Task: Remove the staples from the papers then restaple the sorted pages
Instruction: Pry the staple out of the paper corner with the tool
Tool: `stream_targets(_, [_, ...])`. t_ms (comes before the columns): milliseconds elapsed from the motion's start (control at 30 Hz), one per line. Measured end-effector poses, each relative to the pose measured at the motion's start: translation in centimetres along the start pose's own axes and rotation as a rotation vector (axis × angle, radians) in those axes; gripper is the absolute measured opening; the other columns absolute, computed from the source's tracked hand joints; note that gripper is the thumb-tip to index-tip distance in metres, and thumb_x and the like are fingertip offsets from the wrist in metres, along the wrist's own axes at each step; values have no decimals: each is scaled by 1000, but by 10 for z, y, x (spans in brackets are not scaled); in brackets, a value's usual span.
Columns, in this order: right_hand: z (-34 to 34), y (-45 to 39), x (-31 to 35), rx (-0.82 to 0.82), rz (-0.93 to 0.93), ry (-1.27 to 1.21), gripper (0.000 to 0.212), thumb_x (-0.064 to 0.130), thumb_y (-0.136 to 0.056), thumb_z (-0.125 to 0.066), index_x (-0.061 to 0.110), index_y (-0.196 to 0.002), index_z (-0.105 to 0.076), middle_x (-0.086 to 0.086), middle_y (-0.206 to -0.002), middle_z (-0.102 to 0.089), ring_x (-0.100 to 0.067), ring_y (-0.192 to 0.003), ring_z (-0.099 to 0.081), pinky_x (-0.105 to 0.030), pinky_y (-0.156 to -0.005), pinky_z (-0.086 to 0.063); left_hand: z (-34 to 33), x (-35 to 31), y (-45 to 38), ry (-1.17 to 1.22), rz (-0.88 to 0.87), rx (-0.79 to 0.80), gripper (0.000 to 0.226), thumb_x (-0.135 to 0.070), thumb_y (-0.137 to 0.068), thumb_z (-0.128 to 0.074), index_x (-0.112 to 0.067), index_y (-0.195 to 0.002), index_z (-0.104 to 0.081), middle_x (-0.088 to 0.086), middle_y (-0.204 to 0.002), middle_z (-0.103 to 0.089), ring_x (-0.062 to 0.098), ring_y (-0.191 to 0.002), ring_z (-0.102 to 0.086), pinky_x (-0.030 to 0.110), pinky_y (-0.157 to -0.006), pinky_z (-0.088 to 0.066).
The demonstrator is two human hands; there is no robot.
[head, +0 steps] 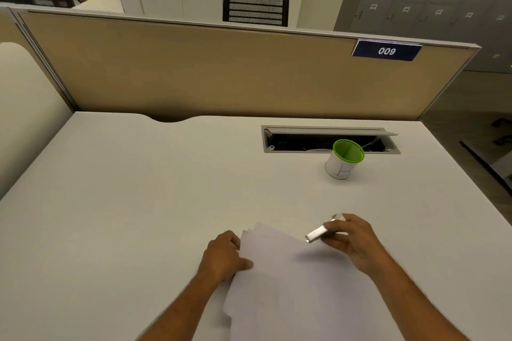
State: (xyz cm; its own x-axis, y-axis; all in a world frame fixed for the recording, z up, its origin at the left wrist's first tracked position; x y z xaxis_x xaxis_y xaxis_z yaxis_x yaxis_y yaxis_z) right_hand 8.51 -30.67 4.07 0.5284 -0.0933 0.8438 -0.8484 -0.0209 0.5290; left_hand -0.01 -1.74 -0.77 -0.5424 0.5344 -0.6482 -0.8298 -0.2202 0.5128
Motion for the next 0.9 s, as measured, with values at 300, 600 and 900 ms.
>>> stream_targets(300, [-53, 6, -69, -50, 119, 93, 31, 5, -59, -86, 5, -64, -56, -19, -74, -61, -42, -83, -72, -41, -68, -61, -36, -6, 9, -113, -129, 44, 93, -43, -58, -90, -32, -131, -33, 3, -93, -72, 18, -80, -69, 36, -81, -58])
stream_targets(600, [-40, 10, -64, 134, 480, 901, 21, 42, -74, -78, 34, -91, -69, 12, -82, -70, -1, -69, -62, -11, -62, -47, -44, 8, 0, -598, -524, -141, 90, -79, -78, -47, -37, -152, -16, -4, -159, -26, 21, -144, -21, 41, -116, -18])
stream_targets(900, [-50, 7, -60, 306, 669, 1442, 35, 48, -92, -51, 33, -122, -57, 11, -111, -64, -10, -95, -61, -25, -82, -50, -46, 24, -6, -689, -610, -197, 82, -89, -80, -18, -50, -151, -1, -6, -164, 12, 23, -149, 20, 58, -118, 7])
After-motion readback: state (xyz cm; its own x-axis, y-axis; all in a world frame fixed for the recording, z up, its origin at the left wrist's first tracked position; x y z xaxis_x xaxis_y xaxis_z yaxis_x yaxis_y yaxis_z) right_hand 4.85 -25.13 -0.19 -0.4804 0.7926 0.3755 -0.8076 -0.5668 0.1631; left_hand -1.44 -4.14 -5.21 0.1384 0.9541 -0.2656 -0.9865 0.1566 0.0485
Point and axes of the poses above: each hand's wrist, its own y-axis away from the middle knuckle, its own z-axis out of the back of the hand, x = y × z, the point moved 2 cm from there along -y, towards the middle knuckle
